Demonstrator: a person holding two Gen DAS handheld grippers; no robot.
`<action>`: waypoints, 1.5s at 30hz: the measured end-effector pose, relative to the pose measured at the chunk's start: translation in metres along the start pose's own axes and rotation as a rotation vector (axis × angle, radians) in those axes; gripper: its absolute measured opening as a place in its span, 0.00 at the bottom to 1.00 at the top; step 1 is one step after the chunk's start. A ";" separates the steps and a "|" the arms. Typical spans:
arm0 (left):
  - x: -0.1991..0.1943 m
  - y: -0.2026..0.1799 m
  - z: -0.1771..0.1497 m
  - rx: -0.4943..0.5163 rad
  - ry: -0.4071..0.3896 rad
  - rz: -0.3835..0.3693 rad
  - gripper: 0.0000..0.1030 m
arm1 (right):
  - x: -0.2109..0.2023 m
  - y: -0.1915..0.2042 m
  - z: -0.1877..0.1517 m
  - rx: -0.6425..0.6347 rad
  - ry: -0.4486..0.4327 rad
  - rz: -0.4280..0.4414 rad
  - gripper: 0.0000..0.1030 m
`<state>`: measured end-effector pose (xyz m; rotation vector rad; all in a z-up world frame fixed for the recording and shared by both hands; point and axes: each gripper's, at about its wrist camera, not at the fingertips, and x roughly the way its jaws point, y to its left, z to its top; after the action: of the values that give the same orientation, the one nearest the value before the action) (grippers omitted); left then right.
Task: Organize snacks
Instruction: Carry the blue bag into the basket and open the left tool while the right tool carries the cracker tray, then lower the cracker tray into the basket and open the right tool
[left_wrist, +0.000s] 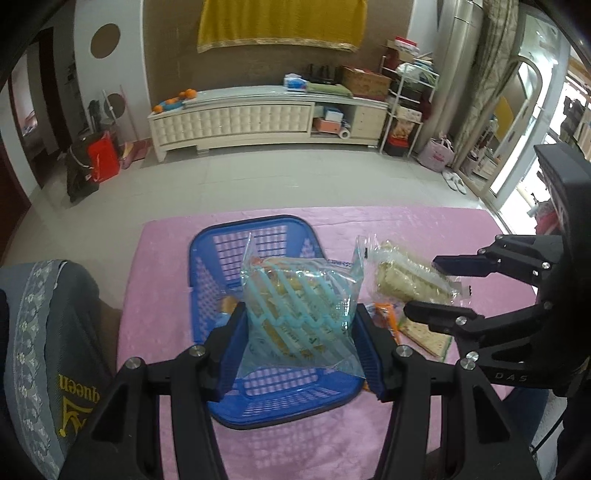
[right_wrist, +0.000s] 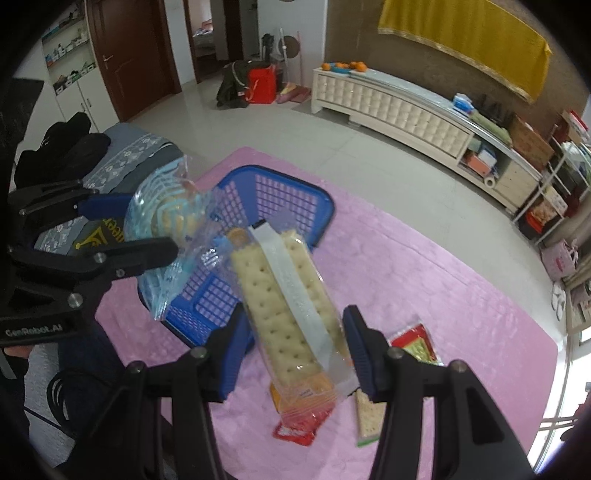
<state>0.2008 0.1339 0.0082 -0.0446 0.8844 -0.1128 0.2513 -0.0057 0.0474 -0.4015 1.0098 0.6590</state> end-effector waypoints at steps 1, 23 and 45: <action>0.001 0.006 0.000 -0.003 0.001 0.004 0.51 | 0.002 0.004 0.002 -0.001 0.003 0.003 0.55; 0.123 0.050 0.028 -0.106 0.145 -0.048 0.51 | 0.090 -0.022 0.050 0.057 0.058 0.007 0.55; 0.094 0.041 0.032 -0.075 0.123 0.013 0.62 | 0.066 -0.023 0.048 0.085 0.018 0.005 0.55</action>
<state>0.2875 0.1636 -0.0476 -0.1022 1.0113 -0.0705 0.3213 0.0266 0.0135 -0.3313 1.0524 0.6163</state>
